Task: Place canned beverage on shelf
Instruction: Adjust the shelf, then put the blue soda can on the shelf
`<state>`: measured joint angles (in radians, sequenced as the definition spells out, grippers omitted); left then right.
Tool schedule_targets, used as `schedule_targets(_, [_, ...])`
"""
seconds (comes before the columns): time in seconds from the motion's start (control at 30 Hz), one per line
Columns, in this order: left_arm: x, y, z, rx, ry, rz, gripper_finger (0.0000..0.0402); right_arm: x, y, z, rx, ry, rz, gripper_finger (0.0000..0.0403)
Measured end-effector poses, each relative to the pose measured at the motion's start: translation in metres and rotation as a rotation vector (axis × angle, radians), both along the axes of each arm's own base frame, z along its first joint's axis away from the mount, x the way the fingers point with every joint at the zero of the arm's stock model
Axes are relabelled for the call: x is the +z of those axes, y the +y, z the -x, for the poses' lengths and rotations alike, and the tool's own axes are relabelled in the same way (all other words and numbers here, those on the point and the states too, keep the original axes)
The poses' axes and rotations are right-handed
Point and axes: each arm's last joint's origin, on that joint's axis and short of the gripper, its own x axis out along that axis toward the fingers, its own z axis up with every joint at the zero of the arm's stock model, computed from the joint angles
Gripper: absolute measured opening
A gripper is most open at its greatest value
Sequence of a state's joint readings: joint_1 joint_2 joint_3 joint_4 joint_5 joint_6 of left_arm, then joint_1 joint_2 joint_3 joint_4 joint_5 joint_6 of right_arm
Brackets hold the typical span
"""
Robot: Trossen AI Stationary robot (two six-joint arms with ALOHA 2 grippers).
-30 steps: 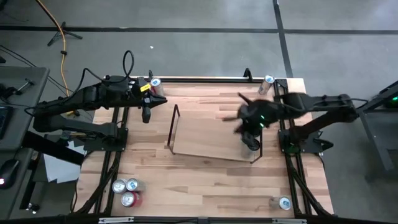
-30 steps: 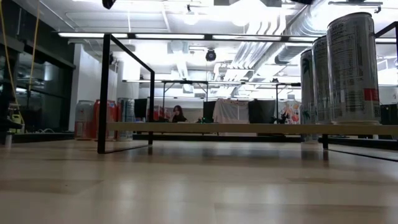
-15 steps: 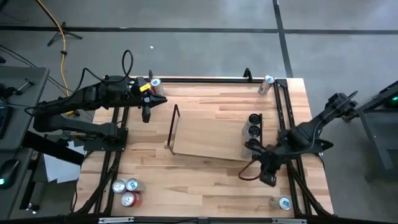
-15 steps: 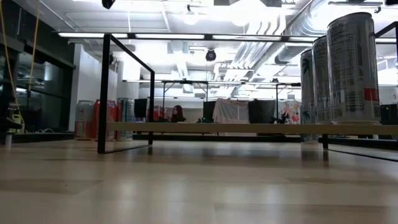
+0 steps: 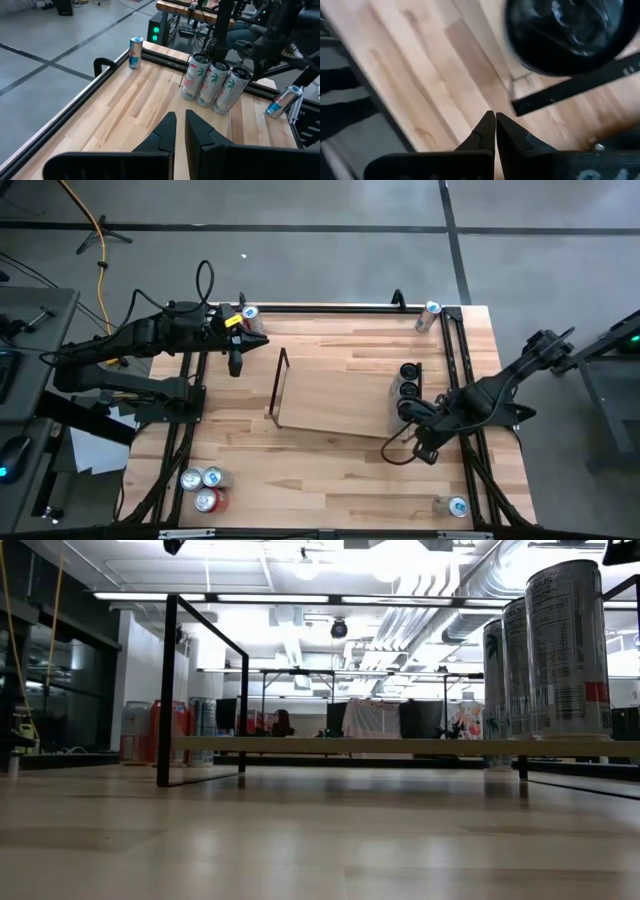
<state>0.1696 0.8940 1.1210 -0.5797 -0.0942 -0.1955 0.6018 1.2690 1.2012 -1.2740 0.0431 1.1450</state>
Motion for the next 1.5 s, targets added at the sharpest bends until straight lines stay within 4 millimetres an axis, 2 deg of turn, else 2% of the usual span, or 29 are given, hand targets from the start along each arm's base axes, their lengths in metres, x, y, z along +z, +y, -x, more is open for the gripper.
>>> schedule_targets(0.47, [0.0, 0.001, 0.0, 0.014, 0.005, -0.02, 0.0, -0.016, 0.005, -0.009, 0.03, 0.08, 0.118, 0.0])
schedule_targets(0.77, [0.0, 0.001, 0.0, 0.018, 0.006, -0.023, 0.0, -0.017, -0.012, -0.016, 0.013, 0.069, 0.218, 0.0])
schedule_targets(0.93, [0.0, 0.001, 0.0, 0.018, 0.006, -0.023, 0.0, -0.016, -0.016, -0.021, 0.064, 0.073, 0.176, 0.0])
schedule_targets(1.07, [0.002, 0.0, 0.005, 0.015, -0.013, -0.009, 0.0, 0.005, -0.011, -0.021, 0.146, -0.055, 0.096, 0.0])
schedule_targets(1.2, [0.007, -0.002, 0.014, 0.025, -0.055, 0.019, 0.0, 0.051, -0.016, -0.03, 0.13, -0.422, 0.082, 0.0])
schedule_targets(1.33, [0.011, -0.004, 0.024, -0.001, -0.094, 0.024, 0.0, 0.093, -0.034, -0.04, 0.033, -0.758, 0.313, 0.0])
schedule_targets(1.4, [0.013, -0.005, 0.027, -0.017, -0.111, 0.023, 0.0, 0.105, -0.045, -0.046, 0.013, -0.822, 0.436, 0.0])
schedule_targets(1.5, [0.013, -0.007, 0.031, -0.037, -0.146, 0.012, 0.0, 0.112, -0.063, -0.056, 0.019, -0.866, 0.553, 0.0])
